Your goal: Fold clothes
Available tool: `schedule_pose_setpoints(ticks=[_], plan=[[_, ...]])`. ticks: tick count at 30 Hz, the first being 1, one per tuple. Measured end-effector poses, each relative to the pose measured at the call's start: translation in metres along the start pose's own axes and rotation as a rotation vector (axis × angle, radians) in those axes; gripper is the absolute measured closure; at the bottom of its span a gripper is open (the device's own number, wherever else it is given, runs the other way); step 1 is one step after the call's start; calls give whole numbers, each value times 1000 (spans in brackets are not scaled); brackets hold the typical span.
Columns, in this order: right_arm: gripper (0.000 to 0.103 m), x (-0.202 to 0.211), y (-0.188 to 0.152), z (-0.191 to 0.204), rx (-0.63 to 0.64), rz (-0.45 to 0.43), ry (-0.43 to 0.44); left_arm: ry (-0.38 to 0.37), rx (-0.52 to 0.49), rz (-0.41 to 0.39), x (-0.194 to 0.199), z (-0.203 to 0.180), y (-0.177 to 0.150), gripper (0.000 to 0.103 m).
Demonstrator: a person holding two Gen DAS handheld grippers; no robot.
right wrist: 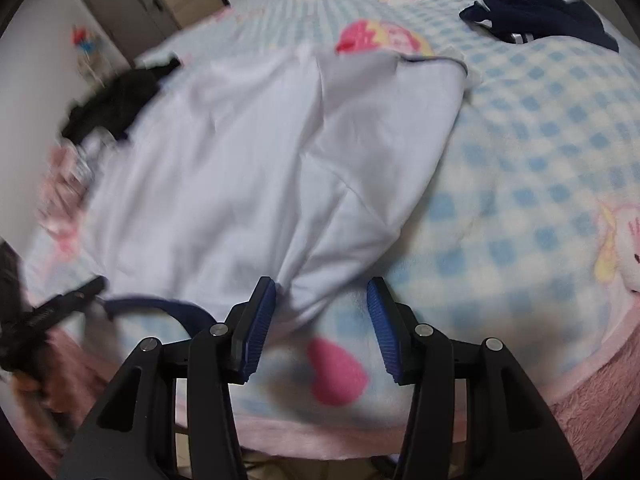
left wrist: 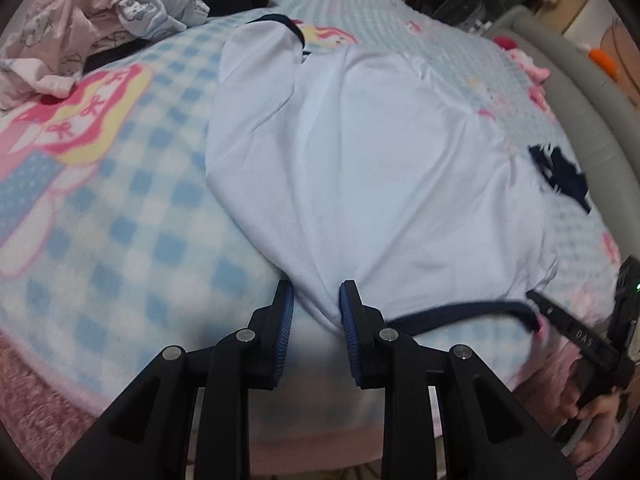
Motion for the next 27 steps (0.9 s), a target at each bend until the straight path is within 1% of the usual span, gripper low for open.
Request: schedule_pose_setpoints(ticks=[1,4,5,8,10,12,14,15,17,18,19,21,22,23,25,26,27], plan=[[54,-2,-4,-1,19,-8,-48,-7,6,-3,5,4,-3,75],[54,8,-10,-17,14,-20,-122,-46,45,-13,18,13,-6,75],[53,11,-11,-23,-12,-24,-102,-67,57,-16,21,14,-6,75],[53,23,-13,-39,-88,-35,-41,-169,50,-8,20,5,-4,75],[52,31,-13,-39,-103,-53,31,-219,33,6,14,-5,-3,75],[52,36,-14,-38,-101,-61,78,-209,27,8,7,-10,-4,75],[52,36,-12,-35,-104,-60,113,-163,47,24,-4,-6,-1,75],[52,34,-11,-35,-107,-54,117,-149,61,28,-3,-2,-2,75],[52,29,-14,-40,-109,-28,68,-127,87,34,0,5,-5,77],[52,27,-14,-46,-114,-12,33,-141,95,27,5,8,-5,77],[52,25,-15,-52,-120,0,5,-172,101,18,10,9,-5,77],[52,32,-16,-59,-150,-18,69,-277,120,9,16,11,1,68],[52,34,-15,-62,-173,-24,116,-327,132,3,19,12,4,57],[51,35,-13,-65,-194,-28,161,-361,141,1,19,13,9,53],[51,33,-5,-64,-205,-16,226,-408,148,-5,15,12,19,53],[50,32,0,-61,-204,-12,249,-421,150,-7,11,11,25,53],[47,28,6,-57,-202,-15,270,-421,157,-7,6,9,30,53]])
Point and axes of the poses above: each gripper's, at about its wrist camera, not at the fingertips, and x roughly against the way its jaws point, z to its left, y to its top, the point moved 9 cm from there along -x, roughly the way its jaws point, and after that the axes turned 13 degrees about z, right-handed, at the moved point
